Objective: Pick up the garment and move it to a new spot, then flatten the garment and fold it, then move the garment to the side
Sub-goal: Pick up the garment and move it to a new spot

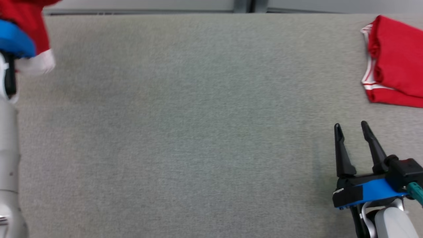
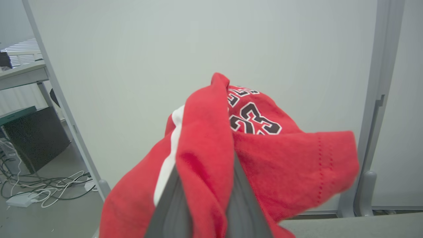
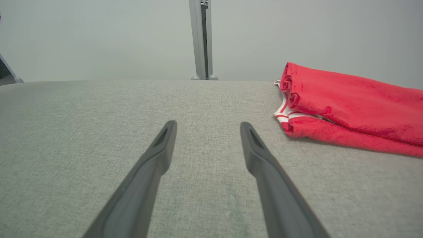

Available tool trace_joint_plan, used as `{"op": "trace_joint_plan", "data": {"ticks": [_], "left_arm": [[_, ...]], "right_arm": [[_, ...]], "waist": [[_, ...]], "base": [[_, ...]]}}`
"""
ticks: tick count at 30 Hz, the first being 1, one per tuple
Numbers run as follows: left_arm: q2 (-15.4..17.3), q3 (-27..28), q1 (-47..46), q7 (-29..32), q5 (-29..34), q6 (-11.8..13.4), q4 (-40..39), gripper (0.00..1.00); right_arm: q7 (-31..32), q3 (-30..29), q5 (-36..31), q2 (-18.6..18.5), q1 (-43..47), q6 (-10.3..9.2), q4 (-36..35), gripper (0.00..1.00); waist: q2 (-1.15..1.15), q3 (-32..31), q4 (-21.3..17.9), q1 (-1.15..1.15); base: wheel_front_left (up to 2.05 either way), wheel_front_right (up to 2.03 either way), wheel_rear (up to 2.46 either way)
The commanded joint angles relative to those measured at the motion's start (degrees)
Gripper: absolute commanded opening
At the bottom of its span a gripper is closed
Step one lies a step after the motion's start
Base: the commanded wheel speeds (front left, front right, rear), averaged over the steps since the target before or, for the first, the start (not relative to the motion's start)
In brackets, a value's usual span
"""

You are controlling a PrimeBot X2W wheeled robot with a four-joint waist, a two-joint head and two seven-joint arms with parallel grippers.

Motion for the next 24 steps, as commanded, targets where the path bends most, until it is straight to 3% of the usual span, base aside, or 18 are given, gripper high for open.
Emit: {"op": "trace_joint_plan", "data": {"ticks": [1,5,12,24], "left_arm": [[-1.25,-1.73,-0.75,-0.22,-0.18,-0.03,-2.48,0.00],[-4.39,-7.62,-1.40,-0.22,-0.64,-0.04,-10.90,0.00],[-8.42,-16.87,1.31,2.69,-2.38,-0.04,-18.26,0.00],[-13.69,-23.79,18.71,1.74,-6.40,-0.02,-12.69,0.00]], "right_arm": [[-0.41,0.27,0.40,0.31,0.87,0.01,0.85,1.00],[-1.00,0.82,1.33,1.20,1.45,0.01,2.92,1.00],[-1.24,1.04,2.38,1.72,1.85,0.01,4.03,1.00],[-1.27,3.08,5.55,1.79,2.53,0.01,3.73,1.00]], "waist": [[0.00,-2.75,-2.61,0.01],[0.00,-5.35,-6.51,0.01],[0.00,-6.96,-11.57,0.01],[0.00,-7.74,-14.89,0.01]], "base": [[0.00,0.00,0.00],[0.00,0.00,0.00],[0.00,0.00,0.00],[0.00,0.00,0.00]]}}
